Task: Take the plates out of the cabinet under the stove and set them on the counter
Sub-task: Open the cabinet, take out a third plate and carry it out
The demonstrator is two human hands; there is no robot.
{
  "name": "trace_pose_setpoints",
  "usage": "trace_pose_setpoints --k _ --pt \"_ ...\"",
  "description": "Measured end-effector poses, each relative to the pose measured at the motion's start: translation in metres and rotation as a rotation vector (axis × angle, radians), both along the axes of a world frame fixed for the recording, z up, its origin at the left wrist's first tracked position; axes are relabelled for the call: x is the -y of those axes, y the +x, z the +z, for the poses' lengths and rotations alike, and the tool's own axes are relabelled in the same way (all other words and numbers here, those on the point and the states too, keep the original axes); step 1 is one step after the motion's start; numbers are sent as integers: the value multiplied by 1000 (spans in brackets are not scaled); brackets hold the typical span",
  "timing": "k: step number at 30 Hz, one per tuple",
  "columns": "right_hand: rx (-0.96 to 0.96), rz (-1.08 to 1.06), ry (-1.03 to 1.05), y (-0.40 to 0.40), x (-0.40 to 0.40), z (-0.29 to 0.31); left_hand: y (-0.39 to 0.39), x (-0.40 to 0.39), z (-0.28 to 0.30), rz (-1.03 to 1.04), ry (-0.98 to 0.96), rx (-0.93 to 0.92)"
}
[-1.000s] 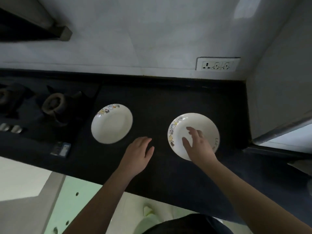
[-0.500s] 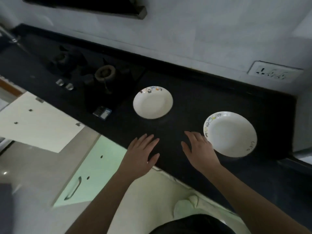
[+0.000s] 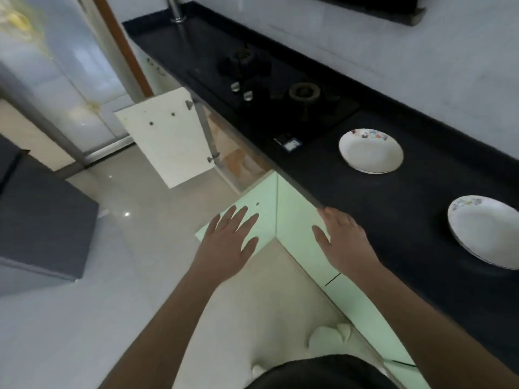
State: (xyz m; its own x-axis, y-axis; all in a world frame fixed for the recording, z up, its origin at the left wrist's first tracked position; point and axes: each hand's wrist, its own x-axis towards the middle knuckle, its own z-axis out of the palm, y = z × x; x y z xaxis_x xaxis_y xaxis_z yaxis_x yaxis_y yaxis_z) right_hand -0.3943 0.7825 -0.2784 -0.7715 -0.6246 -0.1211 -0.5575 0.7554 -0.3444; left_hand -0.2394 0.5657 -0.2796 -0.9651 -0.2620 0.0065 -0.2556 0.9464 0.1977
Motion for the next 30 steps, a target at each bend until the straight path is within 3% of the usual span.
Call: trace_pose_setpoints --k 10,30 --pt "-210 317 29 83 121 36 128 79 28 366 -33 -7" --pt "-215 812 66 105 367 26 211 222 40 721 -1 28"
